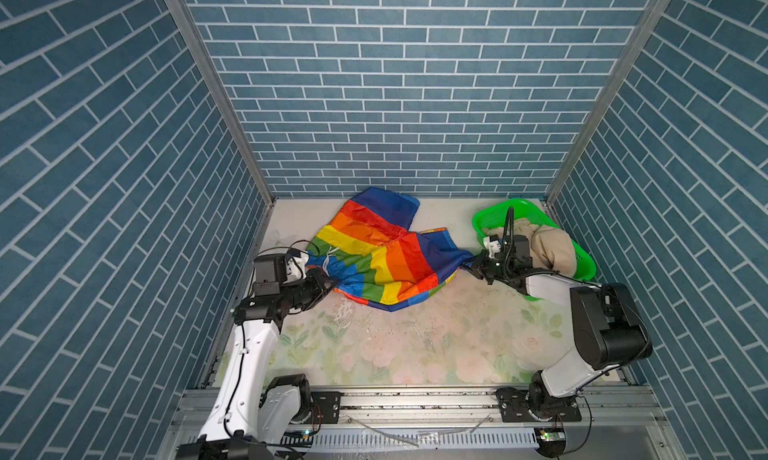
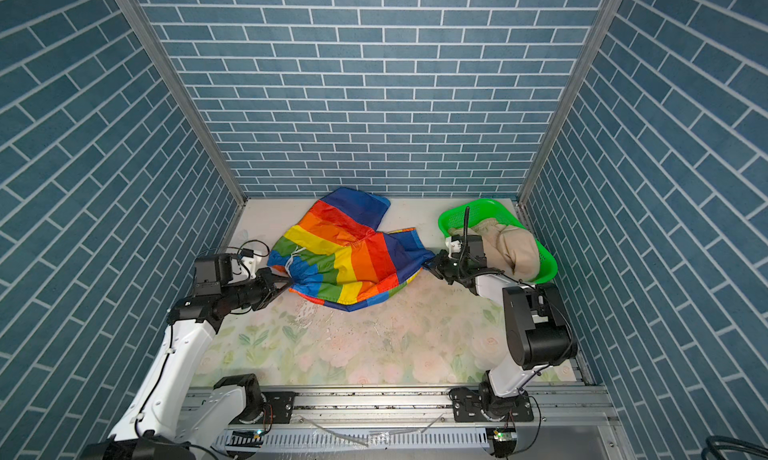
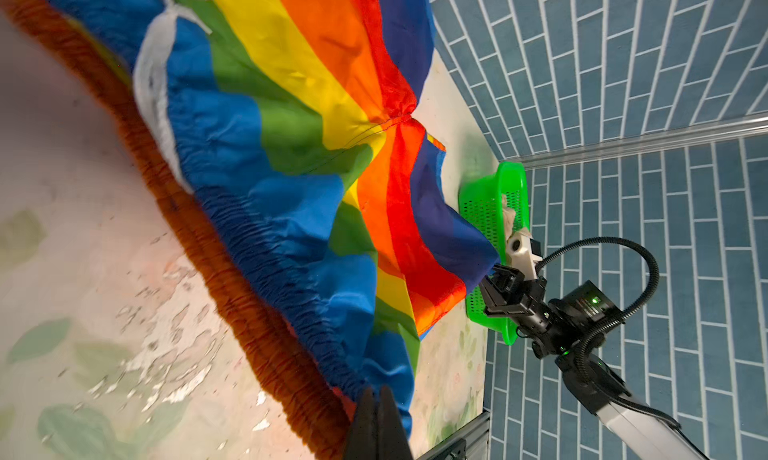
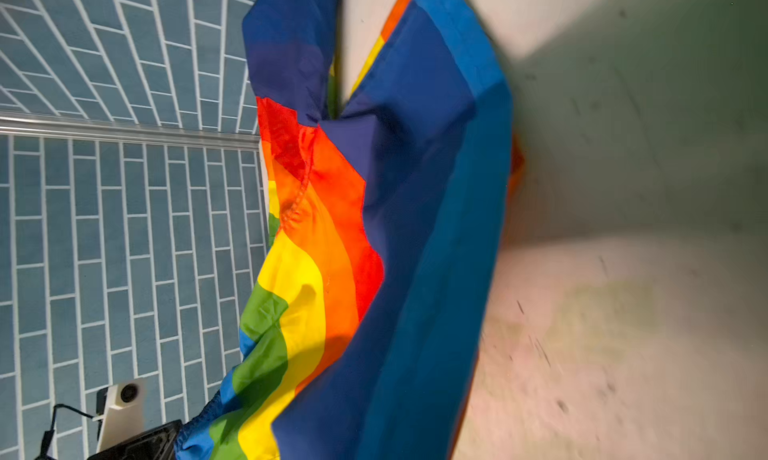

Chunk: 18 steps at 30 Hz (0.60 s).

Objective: Fold and stack the shorts

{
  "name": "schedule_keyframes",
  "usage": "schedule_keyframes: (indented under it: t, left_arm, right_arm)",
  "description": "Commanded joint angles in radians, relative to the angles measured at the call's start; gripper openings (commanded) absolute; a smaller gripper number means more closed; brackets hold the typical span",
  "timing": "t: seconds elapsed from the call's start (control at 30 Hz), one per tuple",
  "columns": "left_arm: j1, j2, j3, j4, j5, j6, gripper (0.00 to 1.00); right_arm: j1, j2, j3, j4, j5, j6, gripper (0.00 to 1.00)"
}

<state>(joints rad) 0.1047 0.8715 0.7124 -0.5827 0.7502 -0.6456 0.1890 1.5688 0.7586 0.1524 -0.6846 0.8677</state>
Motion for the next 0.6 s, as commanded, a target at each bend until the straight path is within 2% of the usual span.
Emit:
schedule_keyframes:
  t: [0.0,0.1,0.23,0.33,0.47,0.57]
  left_arm:
    - [0.014,-0.074,-0.111,-0.107,0.031,0.006,0.00]
    - [0.014,-0.154,-0.218,-0.140,0.026,-0.028,0.00]
    - [0.012,-0.195,-0.274,-0.224,-0.031,-0.024,0.00]
    - [0.012,-0.174,-0.268,-0.248,-0.070,-0.028,0.00]
    - [0.011,-0.119,-0.250,-0.266,-0.118,-0.019,0.00]
    - [0.007,-0.093,-0.240,-0.295,-0.147,-0.022,0.00]
  right_arm:
    - [-0.021,-0.122,-0.004,-0.309,0.059,-0.138,0.00]
    - [-0.052,-0.186,0.025,-0.606,0.155,-0.244,0.00]
    - [-0.094,-0.285,0.043,-0.878,0.295,-0.335,0.00]
    - [-0.094,-0.348,0.004,-0.945,0.343,-0.338,0.00]
    - [-0.094,-0.373,-0.131,-0.874,0.310,-0.289,0.00]
    - [-0.095,-0.365,-0.174,-0.866,0.307,-0.288,0.39]
